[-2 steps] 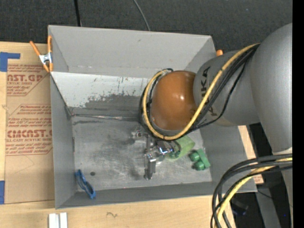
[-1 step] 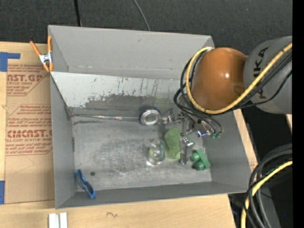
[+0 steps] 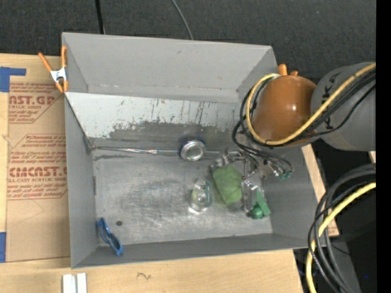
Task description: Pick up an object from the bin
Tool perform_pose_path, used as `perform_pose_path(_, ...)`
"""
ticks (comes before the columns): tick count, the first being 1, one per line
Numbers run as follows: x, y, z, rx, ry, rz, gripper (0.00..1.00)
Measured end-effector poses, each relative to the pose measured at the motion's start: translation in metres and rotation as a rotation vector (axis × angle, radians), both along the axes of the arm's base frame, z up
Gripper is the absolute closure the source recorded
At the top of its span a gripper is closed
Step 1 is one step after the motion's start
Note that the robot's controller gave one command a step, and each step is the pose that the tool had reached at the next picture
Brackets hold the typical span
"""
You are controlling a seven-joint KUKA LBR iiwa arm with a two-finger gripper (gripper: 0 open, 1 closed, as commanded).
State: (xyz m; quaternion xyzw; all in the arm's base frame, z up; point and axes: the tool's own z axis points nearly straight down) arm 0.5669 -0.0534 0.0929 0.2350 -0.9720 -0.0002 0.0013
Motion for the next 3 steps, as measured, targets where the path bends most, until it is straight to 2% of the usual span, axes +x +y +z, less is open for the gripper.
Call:
perform_pose_path(1,0.022,-0.002,-0.02,0.001,-0.002,0.125,0.0)
perform_pose_path(2,0.023,-0.001,-0.018,0.003,-0.008,0.125,1.0)
perform_pose_path(3,0.019,0.023,0.154,0.001,-0.014,0.158,1.0)
